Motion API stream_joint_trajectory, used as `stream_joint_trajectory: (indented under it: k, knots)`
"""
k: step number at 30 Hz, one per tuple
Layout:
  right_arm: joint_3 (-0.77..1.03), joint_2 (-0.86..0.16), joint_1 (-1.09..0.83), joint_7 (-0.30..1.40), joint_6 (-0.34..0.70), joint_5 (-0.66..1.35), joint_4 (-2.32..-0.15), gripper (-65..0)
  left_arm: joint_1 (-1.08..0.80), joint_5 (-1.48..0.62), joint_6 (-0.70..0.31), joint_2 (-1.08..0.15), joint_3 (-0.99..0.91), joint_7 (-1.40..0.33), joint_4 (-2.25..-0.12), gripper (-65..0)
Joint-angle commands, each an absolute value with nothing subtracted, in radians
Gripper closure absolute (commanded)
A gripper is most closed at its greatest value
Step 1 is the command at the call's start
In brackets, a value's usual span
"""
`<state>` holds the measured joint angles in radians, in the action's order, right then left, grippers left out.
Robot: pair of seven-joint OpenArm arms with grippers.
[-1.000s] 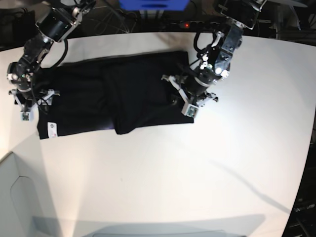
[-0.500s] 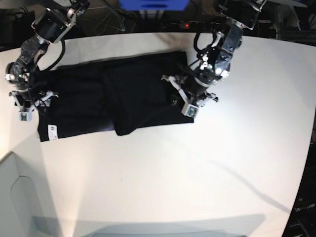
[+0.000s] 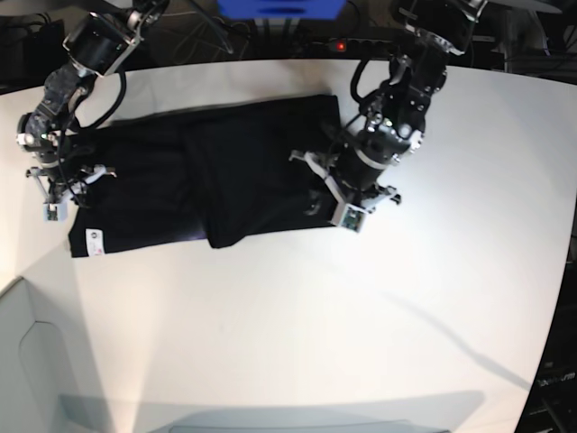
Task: Fold the T-shirt properly
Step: 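Grasp the shirt end with the right gripper and fold it over the stack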
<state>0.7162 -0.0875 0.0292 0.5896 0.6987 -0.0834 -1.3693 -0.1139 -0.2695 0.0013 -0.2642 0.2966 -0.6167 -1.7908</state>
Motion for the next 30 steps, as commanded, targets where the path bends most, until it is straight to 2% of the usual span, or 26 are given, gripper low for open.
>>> stream_joint_trajectory:
  k: [1,7,11,17,20,26,30]
  knots:
    - [0.722,-0.093,0.015,0.685,0.698,-0.17,-1.392,0.0,-0.108,-0.269,0.004,-0.271,0.288,-0.596,-1.839,-21.4]
    - [0.719,-0.036,-0.024,0.685,0.698,-0.17,-1.604,0.0,-0.203,-0.271,-0.001,-0.263,0.09,-0.598,-1.933,-21.5]
    - [0.717,0.024,-0.036,0.685,0.698,-0.17,-1.73,0.0,-0.211,-0.271,-0.004,-0.251,0.031,-0.598,-1.836,-21.6]
    - [0.7,0.104,-0.036,0.685,0.698,-0.17,-1.837,0.0,-0.179,-0.272,-0.005,-0.206,0.039,-0.588,-1.695,-21.6]
    - [0.641,0.128,-0.071,0.685,0.698,-0.17,-1.899,0.0,-0.165,-0.272,-0.005,-0.185,0.041,-0.59,-1.649,-21.5]
    - [0.404,0.157,-0.163,0.684,0.698,-0.111,-2.028,0.0,-0.14,-0.272,-0.005,-0.156,0.045,-0.598,-1.606,-21.5]
    - [0.257,0.157,-0.199,0.684,0.698,-0.088,-2.031,0.0,-0.14,-0.272,-0.005,-0.153,0.045,-0.598,-1.604,-21.5]
